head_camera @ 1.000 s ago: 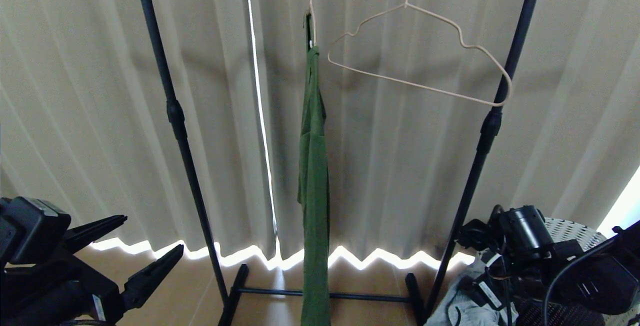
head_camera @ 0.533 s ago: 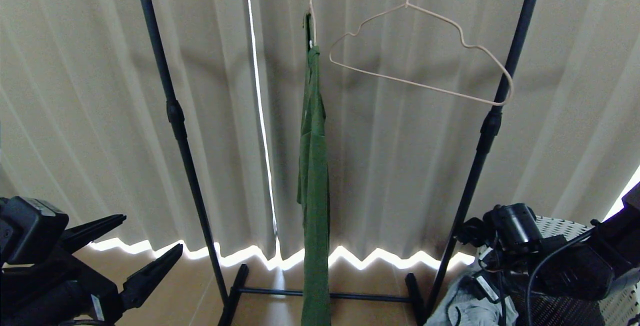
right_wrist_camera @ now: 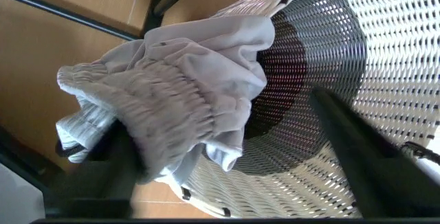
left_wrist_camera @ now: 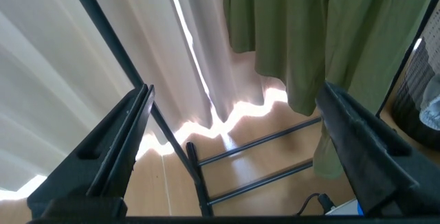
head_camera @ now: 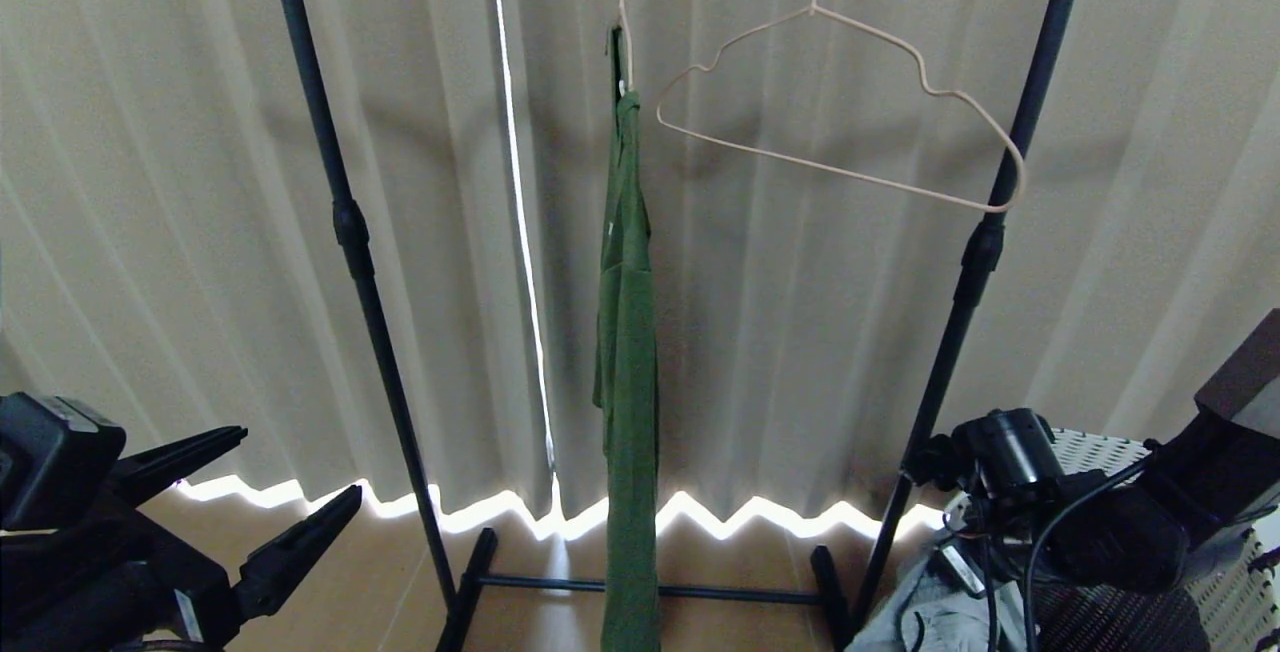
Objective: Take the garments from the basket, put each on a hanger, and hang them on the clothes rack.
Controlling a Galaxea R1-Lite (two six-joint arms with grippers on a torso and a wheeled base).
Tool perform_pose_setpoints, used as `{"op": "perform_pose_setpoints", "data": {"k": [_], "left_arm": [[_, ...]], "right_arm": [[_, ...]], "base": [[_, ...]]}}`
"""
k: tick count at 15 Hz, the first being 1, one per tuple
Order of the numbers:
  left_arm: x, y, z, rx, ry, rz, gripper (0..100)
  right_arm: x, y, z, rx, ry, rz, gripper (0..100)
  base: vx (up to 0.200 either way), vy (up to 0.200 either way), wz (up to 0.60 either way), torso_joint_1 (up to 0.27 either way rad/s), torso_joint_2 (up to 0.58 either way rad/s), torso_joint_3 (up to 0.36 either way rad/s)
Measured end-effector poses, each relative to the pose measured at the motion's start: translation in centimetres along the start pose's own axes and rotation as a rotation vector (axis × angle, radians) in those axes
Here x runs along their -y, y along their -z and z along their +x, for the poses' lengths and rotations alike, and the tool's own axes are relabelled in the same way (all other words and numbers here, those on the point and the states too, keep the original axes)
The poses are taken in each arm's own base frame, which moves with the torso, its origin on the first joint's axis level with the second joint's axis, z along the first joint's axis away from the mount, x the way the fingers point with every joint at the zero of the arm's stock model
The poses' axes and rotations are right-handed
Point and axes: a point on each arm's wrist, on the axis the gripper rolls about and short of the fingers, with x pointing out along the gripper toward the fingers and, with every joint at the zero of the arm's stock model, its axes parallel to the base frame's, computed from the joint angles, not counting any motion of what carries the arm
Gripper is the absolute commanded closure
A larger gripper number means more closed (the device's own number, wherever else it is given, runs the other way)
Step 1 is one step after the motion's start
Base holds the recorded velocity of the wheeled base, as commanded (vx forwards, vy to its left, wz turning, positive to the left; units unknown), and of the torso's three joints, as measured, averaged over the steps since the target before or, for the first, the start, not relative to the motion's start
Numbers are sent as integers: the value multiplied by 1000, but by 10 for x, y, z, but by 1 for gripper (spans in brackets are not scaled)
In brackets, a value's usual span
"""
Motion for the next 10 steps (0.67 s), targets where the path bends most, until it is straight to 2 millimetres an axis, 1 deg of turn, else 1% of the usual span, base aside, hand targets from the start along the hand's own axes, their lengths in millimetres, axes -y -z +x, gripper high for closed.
{"op": "perform_pose_setpoints", "data": {"k": [2, 4, 7, 10], "left_arm": [[0, 0, 0, 3, 0, 0, 0], [0, -1, 0, 4, -1, 0, 0], [0, -1, 0, 4, -2, 0, 0], [0, -1, -1, 6, -4, 1, 0]], "right_arm": [[1, 0, -3, 10, 3, 5, 100], [4, -2, -12, 33, 8, 12, 100], [16, -6, -42, 130, 22, 44, 100], [34, -16, -88, 310, 32, 72, 100]], "base": [[0, 0, 0, 0, 0, 0], [0, 0, 0, 0, 0, 0], [0, 0, 0, 0, 0, 0], [0, 0, 0, 0, 0, 0]]}}
